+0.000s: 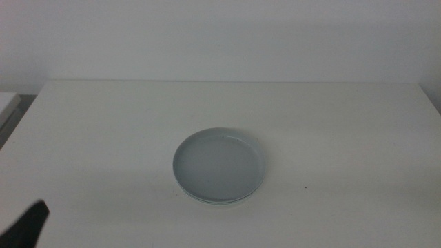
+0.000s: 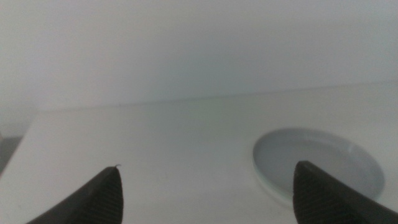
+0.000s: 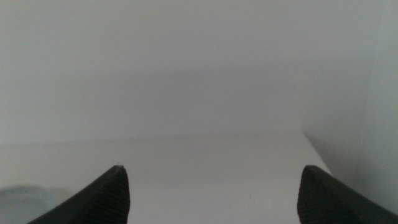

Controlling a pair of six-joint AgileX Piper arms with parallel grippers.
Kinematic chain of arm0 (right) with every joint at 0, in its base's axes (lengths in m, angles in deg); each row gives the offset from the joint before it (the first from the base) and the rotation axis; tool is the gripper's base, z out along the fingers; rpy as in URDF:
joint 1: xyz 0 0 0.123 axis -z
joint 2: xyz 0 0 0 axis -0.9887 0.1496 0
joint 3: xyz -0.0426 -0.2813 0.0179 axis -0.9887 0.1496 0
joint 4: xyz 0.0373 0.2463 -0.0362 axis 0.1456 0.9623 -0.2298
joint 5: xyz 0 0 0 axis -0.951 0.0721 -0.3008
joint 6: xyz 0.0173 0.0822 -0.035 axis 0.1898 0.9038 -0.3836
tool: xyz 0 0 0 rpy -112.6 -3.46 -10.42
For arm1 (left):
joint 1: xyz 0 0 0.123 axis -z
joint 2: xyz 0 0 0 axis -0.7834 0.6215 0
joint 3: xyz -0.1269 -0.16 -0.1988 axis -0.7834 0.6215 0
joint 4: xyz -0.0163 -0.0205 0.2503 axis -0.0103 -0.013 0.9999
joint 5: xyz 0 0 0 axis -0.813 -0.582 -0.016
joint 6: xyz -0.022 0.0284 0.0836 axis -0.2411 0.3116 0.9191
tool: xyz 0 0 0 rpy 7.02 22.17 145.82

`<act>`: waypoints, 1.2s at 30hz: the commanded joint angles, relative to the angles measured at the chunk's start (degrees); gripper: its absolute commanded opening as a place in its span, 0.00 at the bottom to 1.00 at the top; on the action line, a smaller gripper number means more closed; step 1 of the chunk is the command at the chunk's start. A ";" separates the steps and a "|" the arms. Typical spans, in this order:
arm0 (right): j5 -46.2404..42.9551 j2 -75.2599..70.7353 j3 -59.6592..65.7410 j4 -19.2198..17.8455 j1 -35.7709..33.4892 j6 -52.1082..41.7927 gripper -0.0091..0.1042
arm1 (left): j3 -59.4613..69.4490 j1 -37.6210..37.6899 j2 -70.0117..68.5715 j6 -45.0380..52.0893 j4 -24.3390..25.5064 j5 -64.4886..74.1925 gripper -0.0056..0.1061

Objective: Stack the three bowls on top of each other.

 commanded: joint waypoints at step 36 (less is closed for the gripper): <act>-5.88 -3.95 12.42 -2.42 0.32 0.00 0.90 | 11.00 -13.00 -4.37 -0.31 1.04 -8.60 0.89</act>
